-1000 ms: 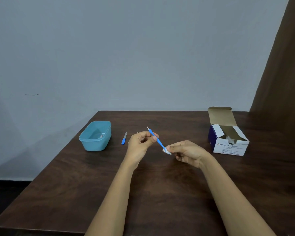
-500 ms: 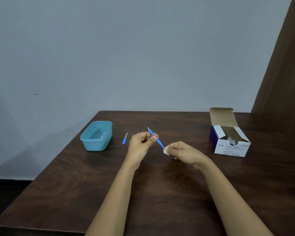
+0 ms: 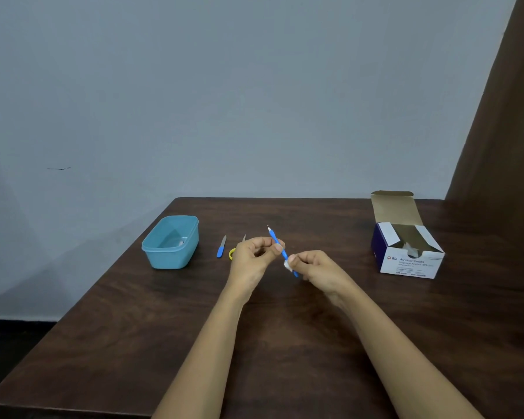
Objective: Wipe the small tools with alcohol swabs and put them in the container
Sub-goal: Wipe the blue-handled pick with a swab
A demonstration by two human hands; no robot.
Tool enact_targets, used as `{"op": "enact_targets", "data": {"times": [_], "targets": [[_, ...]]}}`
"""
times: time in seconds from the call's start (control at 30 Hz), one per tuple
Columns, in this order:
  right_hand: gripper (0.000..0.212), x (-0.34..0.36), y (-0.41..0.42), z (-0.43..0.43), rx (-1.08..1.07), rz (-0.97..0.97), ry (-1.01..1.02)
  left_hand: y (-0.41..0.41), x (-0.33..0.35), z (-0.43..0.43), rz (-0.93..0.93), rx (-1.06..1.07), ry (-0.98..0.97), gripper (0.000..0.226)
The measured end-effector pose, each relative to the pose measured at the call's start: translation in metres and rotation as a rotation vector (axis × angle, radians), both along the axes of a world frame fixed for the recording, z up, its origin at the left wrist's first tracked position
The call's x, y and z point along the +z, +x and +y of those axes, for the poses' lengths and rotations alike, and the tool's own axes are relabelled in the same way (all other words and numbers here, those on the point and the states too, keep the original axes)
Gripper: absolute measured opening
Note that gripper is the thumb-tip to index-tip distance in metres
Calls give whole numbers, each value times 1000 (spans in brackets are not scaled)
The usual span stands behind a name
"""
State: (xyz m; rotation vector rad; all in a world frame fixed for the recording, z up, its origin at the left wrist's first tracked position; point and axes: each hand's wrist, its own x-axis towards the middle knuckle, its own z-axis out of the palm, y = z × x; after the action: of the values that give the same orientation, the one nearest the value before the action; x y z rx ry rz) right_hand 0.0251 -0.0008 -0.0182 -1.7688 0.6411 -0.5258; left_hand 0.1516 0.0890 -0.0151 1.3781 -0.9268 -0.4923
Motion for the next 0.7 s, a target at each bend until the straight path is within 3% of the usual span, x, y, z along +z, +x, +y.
{"op": "enact_targets", "data": {"times": [0.23, 0.7], "targets": [[32, 0, 4, 3, -17, -109, 157, -3, 0, 1, -30, -55, 13, 12], [21, -2, 1, 2, 43, 3, 23, 18, 14, 16, 156, 123, 96, 16]]}}
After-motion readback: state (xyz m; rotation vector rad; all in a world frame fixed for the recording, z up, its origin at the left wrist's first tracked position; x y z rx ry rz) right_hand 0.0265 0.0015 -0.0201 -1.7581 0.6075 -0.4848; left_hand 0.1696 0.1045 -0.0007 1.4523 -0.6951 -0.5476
